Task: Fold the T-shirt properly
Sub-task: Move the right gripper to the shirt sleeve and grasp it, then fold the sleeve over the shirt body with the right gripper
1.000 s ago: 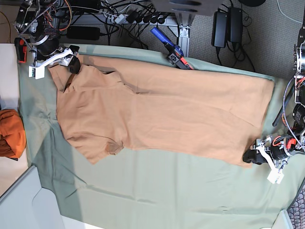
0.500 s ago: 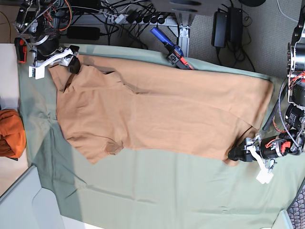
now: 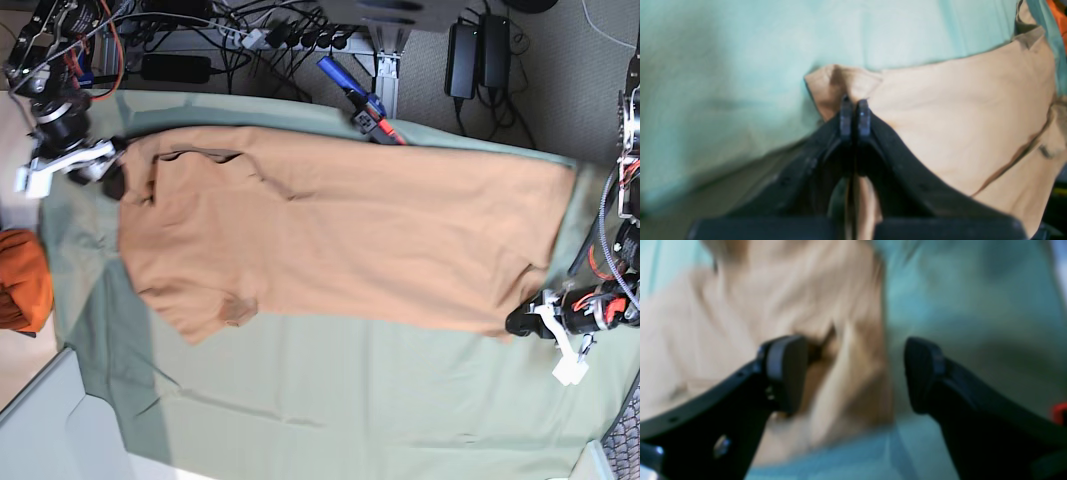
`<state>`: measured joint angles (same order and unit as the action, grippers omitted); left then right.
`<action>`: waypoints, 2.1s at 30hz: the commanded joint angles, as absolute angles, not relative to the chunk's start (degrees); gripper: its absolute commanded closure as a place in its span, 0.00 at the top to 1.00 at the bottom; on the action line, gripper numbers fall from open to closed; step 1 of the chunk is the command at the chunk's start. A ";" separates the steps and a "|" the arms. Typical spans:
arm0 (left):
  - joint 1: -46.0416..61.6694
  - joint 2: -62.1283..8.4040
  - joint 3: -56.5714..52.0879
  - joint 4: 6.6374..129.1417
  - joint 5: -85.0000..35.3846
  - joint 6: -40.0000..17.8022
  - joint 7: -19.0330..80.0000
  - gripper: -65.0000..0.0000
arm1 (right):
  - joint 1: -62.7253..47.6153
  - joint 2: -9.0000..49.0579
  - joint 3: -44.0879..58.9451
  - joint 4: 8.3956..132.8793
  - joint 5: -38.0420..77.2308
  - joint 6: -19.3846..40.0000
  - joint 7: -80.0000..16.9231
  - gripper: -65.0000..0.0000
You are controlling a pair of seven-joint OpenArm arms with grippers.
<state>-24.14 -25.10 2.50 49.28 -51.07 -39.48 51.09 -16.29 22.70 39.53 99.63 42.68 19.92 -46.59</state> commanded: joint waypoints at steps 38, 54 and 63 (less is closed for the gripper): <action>-25.54 -24.91 2.20 50.37 -58.48 -40.00 54.72 0.00 | 28.99 25.34 9.72 48.80 34.46 26.24 -37.01 0.68; -25.56 -24.91 2.20 50.37 -58.50 -40.00 54.68 0.00 | 28.82 25.19 9.72 51.86 33.17 26.22 -37.30 0.68; -25.54 -24.91 2.20 50.37 -58.48 -40.00 54.68 0.00 | 28.71 25.19 9.72 51.86 32.82 26.20 -34.52 0.53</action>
<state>-23.81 -24.14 2.50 49.50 -57.30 -39.48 55.48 27.18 24.27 9.50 50.70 32.42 20.32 -35.81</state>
